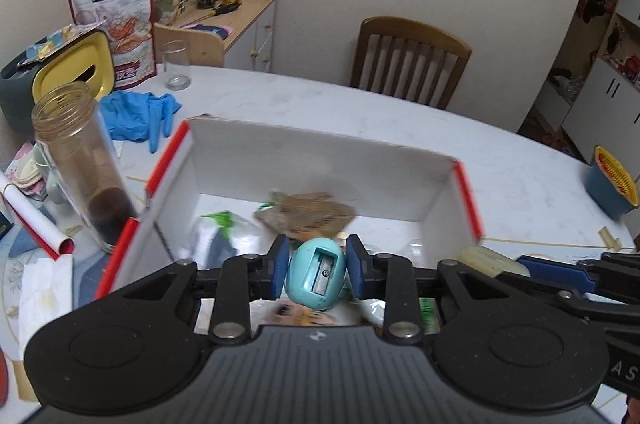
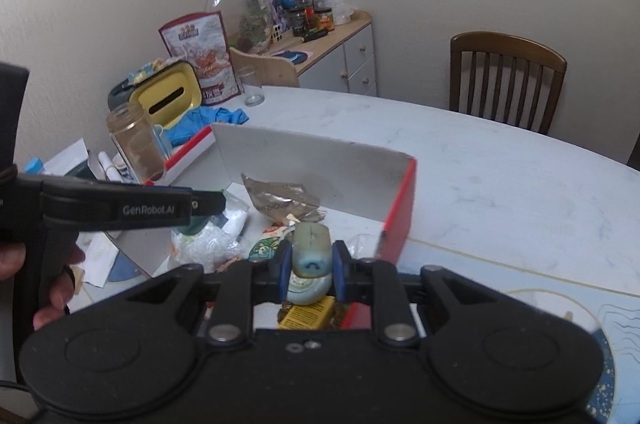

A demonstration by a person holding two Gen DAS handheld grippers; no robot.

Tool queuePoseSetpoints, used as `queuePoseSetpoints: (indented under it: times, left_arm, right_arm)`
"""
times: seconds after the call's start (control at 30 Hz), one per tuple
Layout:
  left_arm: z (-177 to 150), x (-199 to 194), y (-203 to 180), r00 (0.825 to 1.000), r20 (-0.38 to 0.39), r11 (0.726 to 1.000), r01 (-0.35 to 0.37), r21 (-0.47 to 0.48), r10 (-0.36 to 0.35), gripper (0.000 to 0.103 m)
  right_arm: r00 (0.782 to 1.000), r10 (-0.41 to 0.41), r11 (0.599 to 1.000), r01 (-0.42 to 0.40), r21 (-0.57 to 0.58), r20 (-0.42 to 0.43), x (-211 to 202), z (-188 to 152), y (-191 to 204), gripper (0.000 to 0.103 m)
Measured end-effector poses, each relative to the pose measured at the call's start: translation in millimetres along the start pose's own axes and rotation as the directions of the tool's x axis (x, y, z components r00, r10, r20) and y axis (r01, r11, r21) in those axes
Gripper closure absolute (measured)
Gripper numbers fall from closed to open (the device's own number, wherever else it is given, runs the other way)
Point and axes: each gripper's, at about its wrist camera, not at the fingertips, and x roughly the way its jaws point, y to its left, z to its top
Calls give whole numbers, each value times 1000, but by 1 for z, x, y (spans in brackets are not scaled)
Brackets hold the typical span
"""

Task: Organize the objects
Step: 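Carry the teal sharpener and green eraser into the red box with both grippers, then open both grippers to release the sharpener and eraser into the box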

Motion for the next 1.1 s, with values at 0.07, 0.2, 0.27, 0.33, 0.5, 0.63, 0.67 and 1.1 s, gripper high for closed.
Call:
queuePoseSetpoints:
  times: [0.07, 0.2, 0.27, 0.33, 0.5, 0.63, 0.67, 1.1]
  left_arm:
    - [1, 8, 8, 1000, -12, 1000, -6, 2, 6, 73]
    - [3, 26, 20, 999, -42, 1000, -20, 12, 20, 73]
    - [3, 35, 23, 998, -63, 999, -22, 23, 24, 73]
    - [4, 44, 26, 996, -82, 999, -22, 30, 25, 73]
    - [6, 63, 29, 991, -129, 998, -18, 61, 26, 73]
    - [8, 75, 28, 986, -160, 997, -22, 79, 35, 73]
    - [9, 78, 28, 985, -171, 996, -20, 85, 35, 73]
    - [0, 100, 32, 961, -273, 995, -12, 104, 40, 73]
  right_arm:
    - [1000, -4, 1000, 4, -7, -14, 9, 0, 7, 83]
    - [999, -9, 999, 7, -41, -42, 27, 0, 21, 83]
    - [998, -11, 998, 8, -57, -57, 35, 0, 27, 83]
    - [997, 0, 998, -5, -65, -74, 43, 0, 33, 83]
    - [992, 0, 997, -11, -82, -128, 63, -2, 42, 83]
    - [988, -17, 995, 2, -96, -155, 74, -3, 44, 83]
    - [986, -14, 996, -1, -93, -164, 76, -3, 44, 83]
    - [981, -14, 998, 1, -68, -193, 83, -7, 43, 78]
